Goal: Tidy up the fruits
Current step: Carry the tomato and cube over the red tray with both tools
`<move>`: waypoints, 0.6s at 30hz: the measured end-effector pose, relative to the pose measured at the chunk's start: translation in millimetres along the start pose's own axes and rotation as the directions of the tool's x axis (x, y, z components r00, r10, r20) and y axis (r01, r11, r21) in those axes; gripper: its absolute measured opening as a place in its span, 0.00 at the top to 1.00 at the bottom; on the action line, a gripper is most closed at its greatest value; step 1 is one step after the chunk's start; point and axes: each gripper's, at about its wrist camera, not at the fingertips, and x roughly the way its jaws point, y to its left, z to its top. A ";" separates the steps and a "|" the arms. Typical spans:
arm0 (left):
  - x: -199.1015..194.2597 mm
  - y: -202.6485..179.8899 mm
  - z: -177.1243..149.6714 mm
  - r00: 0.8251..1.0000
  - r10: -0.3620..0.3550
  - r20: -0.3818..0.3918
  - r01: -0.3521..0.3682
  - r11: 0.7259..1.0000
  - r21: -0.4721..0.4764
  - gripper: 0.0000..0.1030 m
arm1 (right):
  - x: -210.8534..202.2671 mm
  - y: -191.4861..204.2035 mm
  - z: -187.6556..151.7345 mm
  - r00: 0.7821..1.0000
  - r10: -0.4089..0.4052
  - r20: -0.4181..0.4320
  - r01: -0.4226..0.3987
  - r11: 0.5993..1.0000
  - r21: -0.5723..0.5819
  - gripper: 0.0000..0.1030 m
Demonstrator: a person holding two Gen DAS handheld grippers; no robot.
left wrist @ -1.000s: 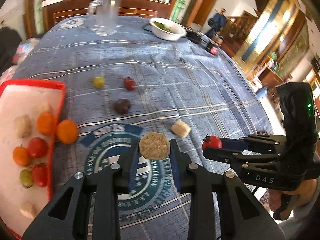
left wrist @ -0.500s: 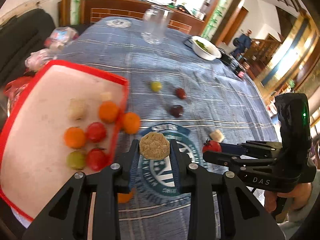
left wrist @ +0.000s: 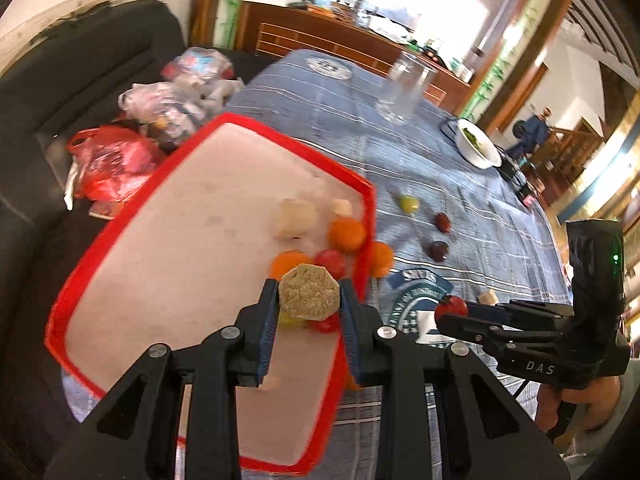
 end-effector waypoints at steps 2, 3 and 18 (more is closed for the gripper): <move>-2.0 6.5 -0.7 1.000 0.010 0.003 -0.010 1.000 -0.012 0.74 | 3.4 6.8 3.5 1.000 0.010 -0.003 -0.010 1.000 -0.015 0.69; -3.2 10.8 -1.6 1.000 0.015 0.004 -0.015 1.000 -0.020 0.74 | 4.5 9.6 4.3 1.000 0.013 -0.003 -0.013 1.000 -0.020 0.69; -5.6 48.0 -15.7 0.997 0.068 -0.022 -0.069 0.994 -0.080 0.74 | 35.1 57.5 16.6 0.996 0.072 -0.053 -0.077 0.991 -0.107 0.69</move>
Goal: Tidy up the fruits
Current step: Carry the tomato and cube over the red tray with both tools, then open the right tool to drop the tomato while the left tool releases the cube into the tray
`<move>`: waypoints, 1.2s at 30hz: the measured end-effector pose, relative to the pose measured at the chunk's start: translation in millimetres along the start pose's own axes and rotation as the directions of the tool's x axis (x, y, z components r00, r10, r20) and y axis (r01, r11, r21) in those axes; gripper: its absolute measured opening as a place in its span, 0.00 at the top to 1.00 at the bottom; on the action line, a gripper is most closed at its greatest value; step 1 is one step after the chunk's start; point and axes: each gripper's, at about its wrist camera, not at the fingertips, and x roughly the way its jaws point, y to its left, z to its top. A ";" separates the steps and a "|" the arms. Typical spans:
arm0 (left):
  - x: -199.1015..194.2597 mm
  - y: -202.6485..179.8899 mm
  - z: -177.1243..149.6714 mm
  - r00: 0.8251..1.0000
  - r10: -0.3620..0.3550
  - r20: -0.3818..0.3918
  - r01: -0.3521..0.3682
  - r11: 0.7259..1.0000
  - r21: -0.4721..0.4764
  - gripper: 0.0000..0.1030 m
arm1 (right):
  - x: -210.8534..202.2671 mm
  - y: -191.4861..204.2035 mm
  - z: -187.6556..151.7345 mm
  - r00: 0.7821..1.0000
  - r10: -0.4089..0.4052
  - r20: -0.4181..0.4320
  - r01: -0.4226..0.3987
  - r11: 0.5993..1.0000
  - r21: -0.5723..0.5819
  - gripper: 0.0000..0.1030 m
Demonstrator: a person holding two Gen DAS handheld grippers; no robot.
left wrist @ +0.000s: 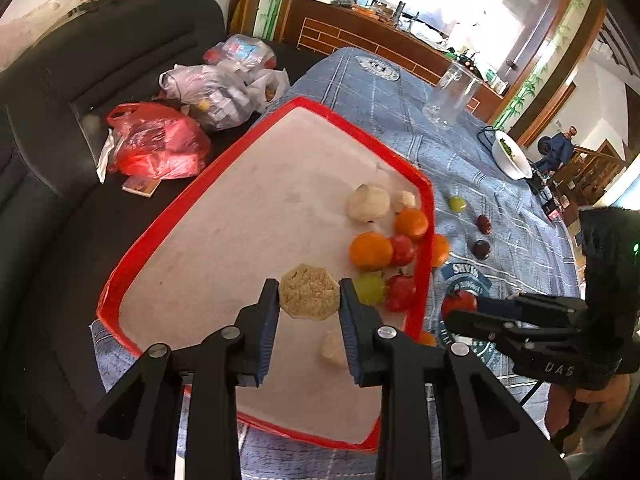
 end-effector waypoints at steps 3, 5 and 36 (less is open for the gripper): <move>2.1 7.0 -4.9 1.000 0.005 -0.013 -0.006 1.000 -0.013 0.74 | 4.1 6.7 8.4 1.000 0.008 0.001 -0.008 1.000 -0.017 0.69; 4.5 9.6 -7.3 1.000 0.005 -0.024 -0.006 1.000 -0.021 0.74 | 6.4 11.2 17.9 1.000 0.016 0.005 -0.015 0.999 -0.029 0.69; 17.1 16.5 -19.7 0.998 -0.017 -0.057 0.015 0.999 -0.032 0.74 | 89.2 70.7 90.2 0.995 0.010 -0.096 -0.028 0.980 -0.196 0.69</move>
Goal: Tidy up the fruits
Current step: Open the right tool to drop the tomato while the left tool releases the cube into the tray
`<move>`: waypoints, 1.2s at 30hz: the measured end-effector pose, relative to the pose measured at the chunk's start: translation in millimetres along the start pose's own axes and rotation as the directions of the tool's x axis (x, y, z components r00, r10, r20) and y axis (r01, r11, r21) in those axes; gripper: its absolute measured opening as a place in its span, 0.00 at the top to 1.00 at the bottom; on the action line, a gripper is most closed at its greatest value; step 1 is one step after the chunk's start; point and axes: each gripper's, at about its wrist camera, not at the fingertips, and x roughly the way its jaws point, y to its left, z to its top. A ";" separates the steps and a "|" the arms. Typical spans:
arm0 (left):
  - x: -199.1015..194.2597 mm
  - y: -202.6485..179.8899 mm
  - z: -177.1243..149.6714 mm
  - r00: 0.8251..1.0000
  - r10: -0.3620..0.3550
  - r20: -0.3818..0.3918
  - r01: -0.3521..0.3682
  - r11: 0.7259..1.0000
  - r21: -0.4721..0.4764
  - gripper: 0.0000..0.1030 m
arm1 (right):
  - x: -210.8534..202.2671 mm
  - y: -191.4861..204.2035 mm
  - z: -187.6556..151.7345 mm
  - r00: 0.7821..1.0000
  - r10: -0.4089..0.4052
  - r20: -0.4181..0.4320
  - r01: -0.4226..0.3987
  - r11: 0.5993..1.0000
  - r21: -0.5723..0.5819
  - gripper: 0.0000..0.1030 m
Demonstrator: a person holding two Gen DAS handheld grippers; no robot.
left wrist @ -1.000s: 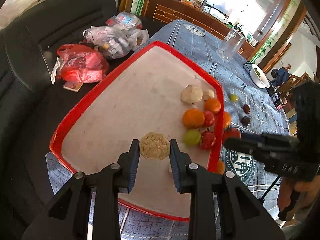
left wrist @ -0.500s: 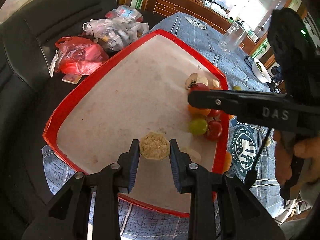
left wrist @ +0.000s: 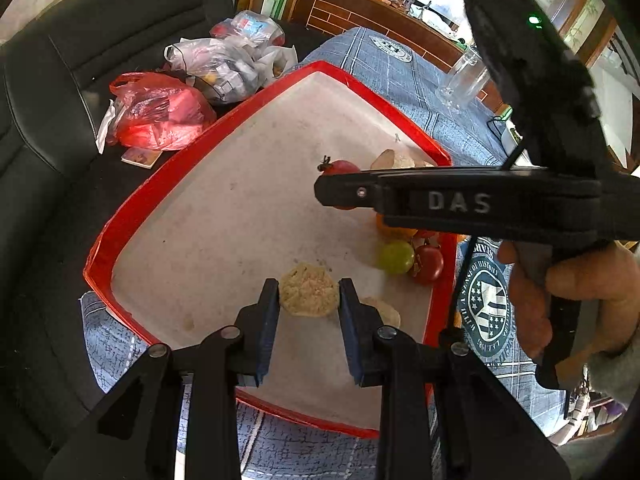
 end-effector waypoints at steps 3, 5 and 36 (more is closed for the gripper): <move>-0.2 0.9 -0.5 1.000 0.000 0.001 0.000 1.000 -0.001 0.74 | 5.4 -0.6 1.3 1.000 -0.007 -0.008 0.007 1.000 -0.002 0.69; 0.4 0.6 -0.2 1.000 -0.001 0.002 0.001 1.000 0.000 0.74 | 8.3 -1.8 0.1 1.000 -0.012 -0.015 0.012 1.000 -0.002 0.68; 1.5 -12.0 -3.0 0.999 0.035 -0.001 -0.035 0.999 -0.005 0.74 | -53.0 0.6 -18.7 0.994 -0.009 0.108 0.007 1.000 0.021 0.58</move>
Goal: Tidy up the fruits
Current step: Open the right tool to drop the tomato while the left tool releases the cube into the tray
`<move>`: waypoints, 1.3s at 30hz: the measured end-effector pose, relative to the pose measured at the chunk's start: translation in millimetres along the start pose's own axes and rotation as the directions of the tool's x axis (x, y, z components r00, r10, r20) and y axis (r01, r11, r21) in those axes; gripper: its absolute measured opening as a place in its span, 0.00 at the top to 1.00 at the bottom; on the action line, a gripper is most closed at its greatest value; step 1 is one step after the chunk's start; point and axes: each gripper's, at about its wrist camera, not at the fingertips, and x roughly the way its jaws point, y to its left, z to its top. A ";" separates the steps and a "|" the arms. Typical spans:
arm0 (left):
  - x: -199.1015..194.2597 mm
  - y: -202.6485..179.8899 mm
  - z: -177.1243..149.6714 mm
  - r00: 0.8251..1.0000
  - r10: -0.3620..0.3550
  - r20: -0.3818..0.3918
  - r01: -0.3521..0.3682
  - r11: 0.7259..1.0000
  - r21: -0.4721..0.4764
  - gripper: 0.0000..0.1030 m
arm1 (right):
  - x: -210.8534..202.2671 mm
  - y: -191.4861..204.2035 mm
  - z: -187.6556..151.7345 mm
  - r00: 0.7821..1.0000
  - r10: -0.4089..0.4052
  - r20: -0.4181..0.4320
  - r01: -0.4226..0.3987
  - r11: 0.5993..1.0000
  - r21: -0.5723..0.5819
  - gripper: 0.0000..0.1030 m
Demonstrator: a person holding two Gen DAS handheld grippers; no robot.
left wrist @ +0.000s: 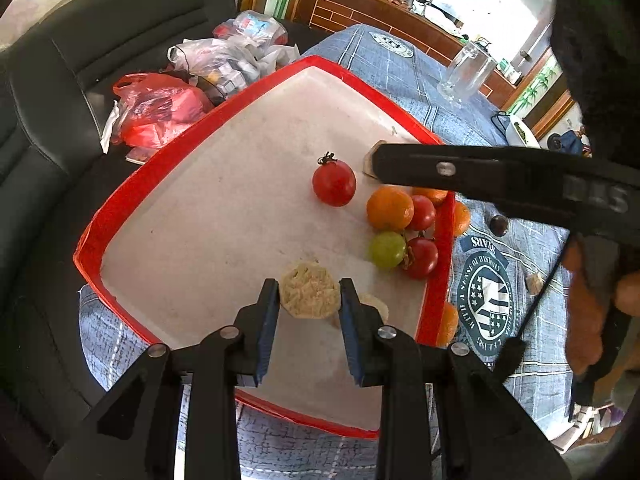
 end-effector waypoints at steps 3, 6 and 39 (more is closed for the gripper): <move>-1.1 -3.7 -2.0 1.000 0.003 0.003 -0.003 1.000 0.001 0.74 | -14.5 -4.8 -9.2 1.000 -0.005 0.031 0.004 1.000 0.019 0.54; -1.3 -7.7 -3.4 1.000 0.004 0.002 -0.004 1.000 0.004 0.74 | -25.0 -9.6 -21.6 0.999 -0.024 0.040 0.023 0.999 0.024 0.53; -43.1 -50.3 -21.0 0.966 0.193 0.173 -0.195 0.981 -0.005 0.00 | -93.2 -29.6 -110.2 0.991 -0.098 0.086 0.095 0.995 0.031 0.31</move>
